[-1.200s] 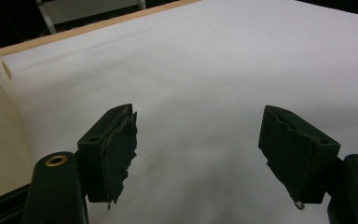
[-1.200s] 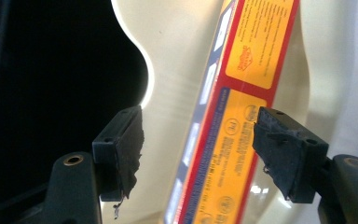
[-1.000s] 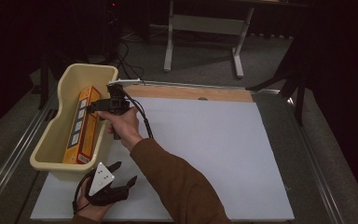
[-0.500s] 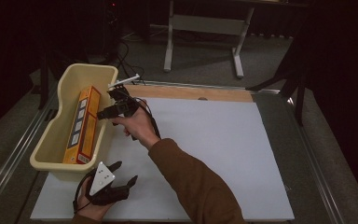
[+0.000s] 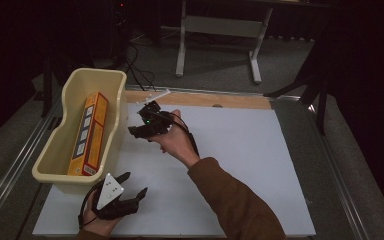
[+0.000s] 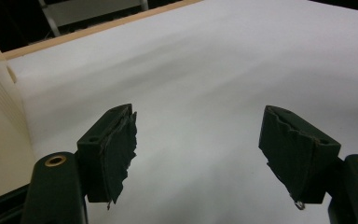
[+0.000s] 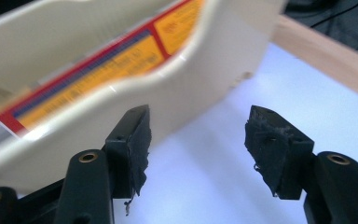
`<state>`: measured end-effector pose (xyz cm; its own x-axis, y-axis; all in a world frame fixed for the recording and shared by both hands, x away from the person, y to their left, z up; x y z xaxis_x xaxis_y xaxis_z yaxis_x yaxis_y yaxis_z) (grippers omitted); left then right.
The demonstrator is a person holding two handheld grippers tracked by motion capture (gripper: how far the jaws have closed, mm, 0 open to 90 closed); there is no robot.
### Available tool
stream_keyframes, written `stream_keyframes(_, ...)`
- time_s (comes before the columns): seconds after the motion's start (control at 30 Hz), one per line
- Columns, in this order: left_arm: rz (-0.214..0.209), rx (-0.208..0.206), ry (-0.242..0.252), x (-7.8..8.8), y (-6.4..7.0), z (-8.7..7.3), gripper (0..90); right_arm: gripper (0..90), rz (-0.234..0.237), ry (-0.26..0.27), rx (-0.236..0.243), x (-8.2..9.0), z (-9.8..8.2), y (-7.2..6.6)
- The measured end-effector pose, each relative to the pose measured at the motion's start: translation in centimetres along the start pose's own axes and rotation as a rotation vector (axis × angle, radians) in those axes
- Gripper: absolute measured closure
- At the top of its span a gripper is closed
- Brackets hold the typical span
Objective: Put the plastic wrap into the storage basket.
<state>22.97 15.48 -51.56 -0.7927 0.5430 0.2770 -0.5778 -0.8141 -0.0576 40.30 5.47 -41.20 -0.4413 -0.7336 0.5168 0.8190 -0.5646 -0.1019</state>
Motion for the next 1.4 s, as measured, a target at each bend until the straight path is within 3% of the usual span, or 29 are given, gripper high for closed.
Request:
stream_keyframes(0.07, 0.002, -0.001, -0.003, 0.0, 0.0, 0.0, 26.9, 38.5, -0.011, 0.011, 0.015, 0.9, -0.9, 0.7)
stream_keyframes(0.43, 0.009, -0.006, -0.004, -0.2, 0.1, 0.0, 26.8, 34.9, -0.057, 0.035, -0.03, 5.9, -6.2, 4.9)
stream_keyframes(0.5, 0.01, -0.009, -0.008, -0.3, 0.1, 0.0, 26.8, 34.8, -0.089, 0.032, -0.064, 7.3, -8.1, 6.5)
stream_keyframes(0.73, 0.016, -0.007, -0.009, -0.3, 0.0, 0.0, 26.7, 31.8, -0.187, 0.034, -0.061, 11.6, -12.8, 9.8)
stream_keyframes(0.77, 0.018, -0.006, -0.01, -0.3, 0.0, 0.0, 26.6, 31.9, -0.193, 0.043, -0.083, 12.5, -13.8, 10.2)
stream_keyframes(0.83, 0.02, -0.004, -0.01, -0.3, -0.1, 0.0, 26.4, 31.7, -0.194, 0.05, -0.117, 13.6, -15.3, 10.5)
stream_keyframes(1.07, 0.028, -0.009, -0.016, -0.4, -0.1, -0.1, 26.3, 29.0, -0.296, 0.108, -0.168, 18.1, -20.7, 11.1)
stream_keyframes(1.17, 0.029, -0.009, -0.015, -0.5, -0.2, -0.1, 26.3, 28.3, -0.306, 0.135, -0.222, 19.3, -21.8, 11.3)
stream_keyframes(1.4, 0.031, -0.007, -0.014, -0.5, -0.3, 0.0, 26.3, 27.3, -0.335, 0.169, -0.169, 20.8, -22.8, 10.9)
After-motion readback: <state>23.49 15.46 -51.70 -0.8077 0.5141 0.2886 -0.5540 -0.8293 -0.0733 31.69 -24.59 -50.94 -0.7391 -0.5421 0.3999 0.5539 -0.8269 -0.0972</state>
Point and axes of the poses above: each handheld gripper's, and its own axes: x roughly backward along the jaws, z roughly out of its top, y roughly to its right, the point moved 4 cm from there along -x, roughly forward along the jaws, and after that the axes turned 10 degrees about y, right-handed, at the moved point
